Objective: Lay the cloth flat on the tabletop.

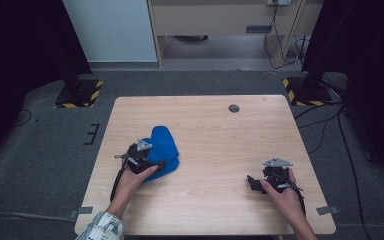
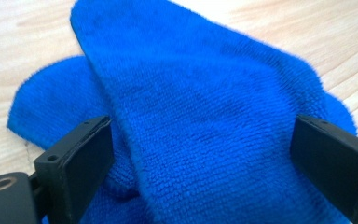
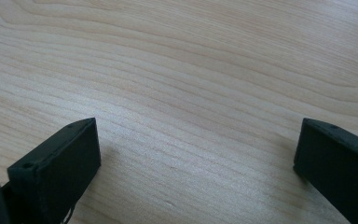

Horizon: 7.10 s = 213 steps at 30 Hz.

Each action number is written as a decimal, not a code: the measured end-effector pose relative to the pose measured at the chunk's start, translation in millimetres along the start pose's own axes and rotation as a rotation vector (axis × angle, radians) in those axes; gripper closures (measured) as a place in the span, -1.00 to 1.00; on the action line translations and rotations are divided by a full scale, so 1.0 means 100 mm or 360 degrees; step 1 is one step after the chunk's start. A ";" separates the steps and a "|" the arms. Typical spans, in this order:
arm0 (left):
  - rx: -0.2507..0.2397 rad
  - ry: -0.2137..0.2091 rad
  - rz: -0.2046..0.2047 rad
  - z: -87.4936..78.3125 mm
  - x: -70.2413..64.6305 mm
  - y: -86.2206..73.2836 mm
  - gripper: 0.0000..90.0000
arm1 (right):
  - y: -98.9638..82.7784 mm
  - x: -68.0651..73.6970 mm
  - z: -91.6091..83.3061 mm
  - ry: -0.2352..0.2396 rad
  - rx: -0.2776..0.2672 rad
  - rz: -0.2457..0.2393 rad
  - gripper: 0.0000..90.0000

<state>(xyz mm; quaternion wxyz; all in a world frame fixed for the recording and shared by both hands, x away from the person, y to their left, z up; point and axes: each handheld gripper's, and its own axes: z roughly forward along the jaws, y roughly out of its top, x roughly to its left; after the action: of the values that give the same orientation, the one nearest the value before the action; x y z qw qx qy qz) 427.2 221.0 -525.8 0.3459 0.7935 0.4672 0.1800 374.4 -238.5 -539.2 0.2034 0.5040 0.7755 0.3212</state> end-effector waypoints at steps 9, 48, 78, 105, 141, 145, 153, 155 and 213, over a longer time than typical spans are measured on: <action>0.0041 0.0017 0.0042 0.04 -0.01 -0.06 -0.79 | 0.00 0.00 0.00 0.0000 0.0000 0.0000 -0.99; -0.0242 -0.0189 0.0226 -0.32 -0.55 0.43 0.55 | 0.00 0.00 0.00 0.0000 0.0000 0.0000 -0.99; -0.0174 -0.0445 0.0412 0.17 -1.40 0.52 0.49 | 0.00 0.00 0.00 0.0000 0.0000 0.0000 -0.99; -0.0357 -0.0473 0.0310 -0.16 -1.16 0.53 -0.53 | 0.07 -0.03 -0.08 0.0097 -0.0072 -0.0039 -0.62; -0.0149 -0.0276 0.0260 0.49 -0.81 0.63 -0.05 | 1.03 0.39 0.41 0.0268 -0.0116 -0.0195 0.64; -0.0153 -0.0292 0.0273 0.44 -0.83 0.63 -0.03 | 1.11 0.43 0.51 0.0264 -0.0100 -0.0183 0.55; -0.0144 -0.0285 0.0275 0.40 -0.83 0.62 0.20 | 1.14 0.45 0.66 0.0223 -0.0040 -0.0185 0.51; -0.0136 -0.0284 0.0268 0.39 -0.81 0.61 0.25 | 1.13 0.44 0.70 0.0212 -0.0027 -0.0172 0.38; -0.0272 -0.0319 0.0082 -0.22 -0.29 0.43 0.24 | 1.04 1.18 0.25 0.0668 -0.0100 -0.0422 0.97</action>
<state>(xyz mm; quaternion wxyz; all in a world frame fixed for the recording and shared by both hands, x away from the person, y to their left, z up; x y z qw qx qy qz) 425.2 190.2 -478.6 0.4523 0.7870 0.3928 0.1478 410.2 -93.6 -482.9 0.0940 0.3135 0.8497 0.4133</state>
